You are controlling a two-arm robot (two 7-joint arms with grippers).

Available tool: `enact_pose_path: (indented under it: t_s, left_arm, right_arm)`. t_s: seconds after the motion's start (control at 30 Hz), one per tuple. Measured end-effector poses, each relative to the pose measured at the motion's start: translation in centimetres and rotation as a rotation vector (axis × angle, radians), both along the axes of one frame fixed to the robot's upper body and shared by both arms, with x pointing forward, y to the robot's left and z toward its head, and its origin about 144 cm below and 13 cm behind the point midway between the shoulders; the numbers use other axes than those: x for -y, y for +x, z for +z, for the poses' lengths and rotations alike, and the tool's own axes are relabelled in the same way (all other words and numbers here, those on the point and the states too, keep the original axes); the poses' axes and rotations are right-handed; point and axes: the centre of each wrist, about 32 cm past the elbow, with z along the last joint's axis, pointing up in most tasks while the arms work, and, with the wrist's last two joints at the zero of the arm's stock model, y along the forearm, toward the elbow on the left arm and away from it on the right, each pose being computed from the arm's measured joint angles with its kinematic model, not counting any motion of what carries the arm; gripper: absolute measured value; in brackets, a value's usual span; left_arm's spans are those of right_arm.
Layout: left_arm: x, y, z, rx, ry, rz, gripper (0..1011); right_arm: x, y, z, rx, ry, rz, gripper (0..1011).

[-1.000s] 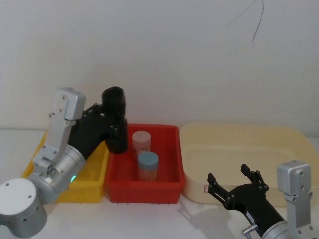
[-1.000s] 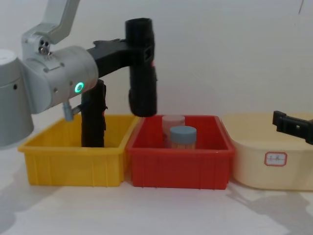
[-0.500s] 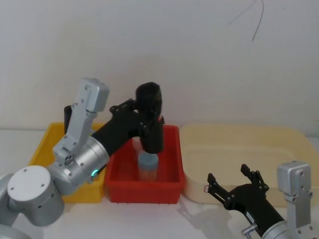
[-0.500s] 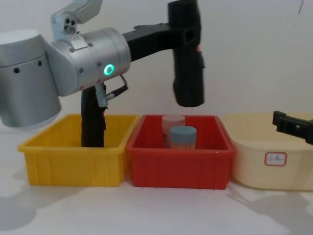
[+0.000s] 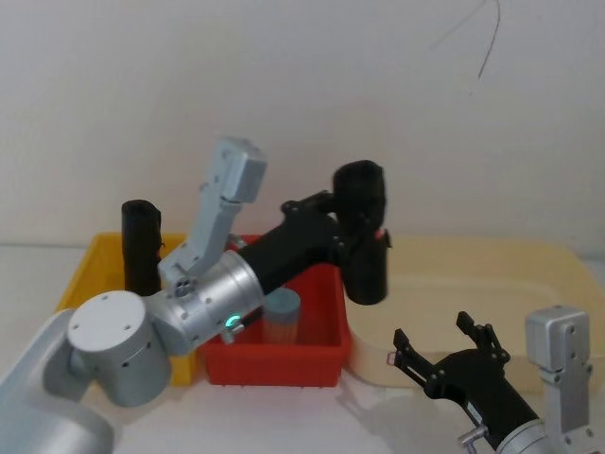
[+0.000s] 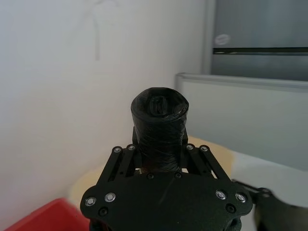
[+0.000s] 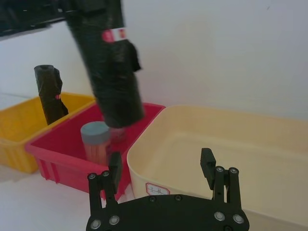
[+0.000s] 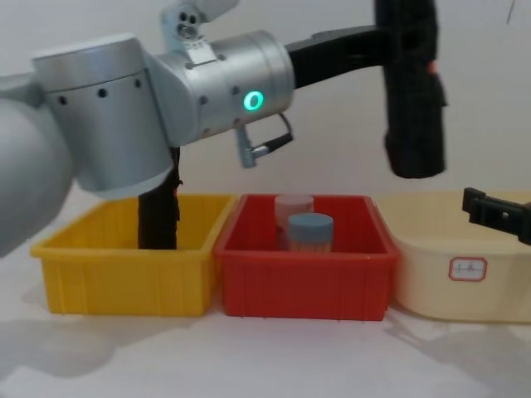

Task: Pick up the garbage bag with the one hand and transfer it to the other hand.

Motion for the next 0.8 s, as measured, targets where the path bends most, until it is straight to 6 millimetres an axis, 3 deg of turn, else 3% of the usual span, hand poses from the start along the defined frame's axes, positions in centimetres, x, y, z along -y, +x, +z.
enact_pose_path:
  t_s: [0.3,0.8]
  left_arm:
    - [3.1,1.0,0.0,-0.051,0.009,-0.134,371]
    - [4.5,1.5,-0.3,-0.086,0.024,-0.187,371]
  right_arm:
    - [0.0,0.0,0.0,0.000,0.000,0.000,1001]
    - [0.0,0.0,0.0,0.000,0.000,0.000,1002]
